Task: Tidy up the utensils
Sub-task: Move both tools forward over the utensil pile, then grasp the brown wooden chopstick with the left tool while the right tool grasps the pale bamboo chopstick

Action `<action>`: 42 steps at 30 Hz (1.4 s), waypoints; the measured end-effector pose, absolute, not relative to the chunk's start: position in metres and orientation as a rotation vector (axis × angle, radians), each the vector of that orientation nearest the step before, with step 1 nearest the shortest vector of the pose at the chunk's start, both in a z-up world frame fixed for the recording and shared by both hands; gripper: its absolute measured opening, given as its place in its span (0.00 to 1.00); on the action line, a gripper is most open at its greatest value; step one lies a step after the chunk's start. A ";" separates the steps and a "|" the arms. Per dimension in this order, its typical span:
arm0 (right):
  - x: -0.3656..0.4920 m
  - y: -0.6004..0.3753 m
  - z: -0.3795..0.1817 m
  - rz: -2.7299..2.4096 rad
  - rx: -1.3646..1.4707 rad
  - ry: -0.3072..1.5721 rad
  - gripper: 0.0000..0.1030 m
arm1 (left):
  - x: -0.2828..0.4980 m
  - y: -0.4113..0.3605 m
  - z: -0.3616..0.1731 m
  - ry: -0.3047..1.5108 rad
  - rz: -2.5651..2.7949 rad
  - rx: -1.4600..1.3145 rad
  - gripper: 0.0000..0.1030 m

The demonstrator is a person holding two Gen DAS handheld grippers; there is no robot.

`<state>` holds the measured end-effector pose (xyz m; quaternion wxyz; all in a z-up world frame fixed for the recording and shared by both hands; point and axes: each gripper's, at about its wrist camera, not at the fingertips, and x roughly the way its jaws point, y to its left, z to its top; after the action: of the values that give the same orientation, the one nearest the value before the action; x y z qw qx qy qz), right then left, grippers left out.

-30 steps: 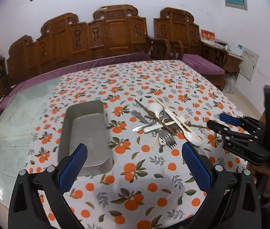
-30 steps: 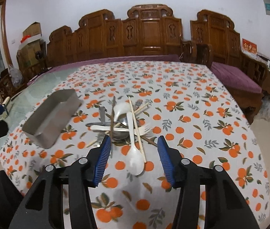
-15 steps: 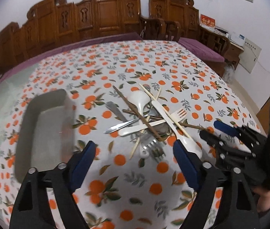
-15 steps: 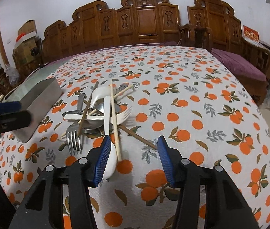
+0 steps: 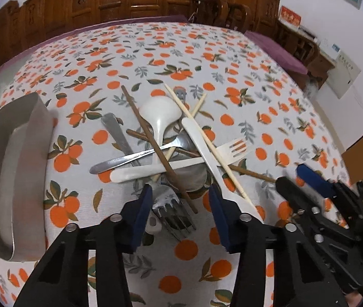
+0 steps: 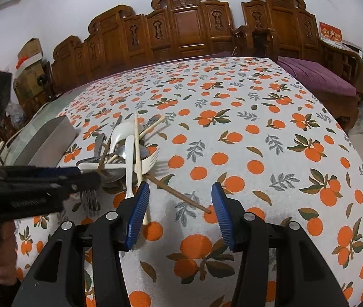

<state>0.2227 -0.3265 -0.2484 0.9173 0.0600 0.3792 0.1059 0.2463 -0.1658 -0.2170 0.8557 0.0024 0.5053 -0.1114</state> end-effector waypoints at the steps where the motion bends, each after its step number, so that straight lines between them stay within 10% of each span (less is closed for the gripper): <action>1: 0.223 -0.327 -0.248 0.218 0.125 0.778 0.51 | 0.246 -0.168 -0.218 1.064 -0.232 0.017 0.39; 9: 0.222 -0.324 -0.248 0.225 0.120 0.776 0.51 | 0.244 -0.164 -0.219 1.066 -0.201 0.067 0.08; 18: 0.221 -0.315 -0.249 0.262 0.105 0.780 0.51 | 0.223 -0.140 -0.208 1.034 -0.216 0.033 0.03; 28: 0.231 -0.308 -0.260 0.348 0.115 0.828 0.25 | 0.199 -0.119 -0.194 0.987 -0.233 0.007 0.03; 42: 0.249 -0.278 -0.266 0.372 0.018 0.928 0.14 | 0.179 -0.107 -0.177 0.931 -0.248 0.019 0.02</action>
<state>0.2487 -0.2784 -0.2657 0.8776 0.0088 0.4448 0.1784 0.1793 -0.1067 -0.1773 0.8862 0.0093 0.4476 -0.1194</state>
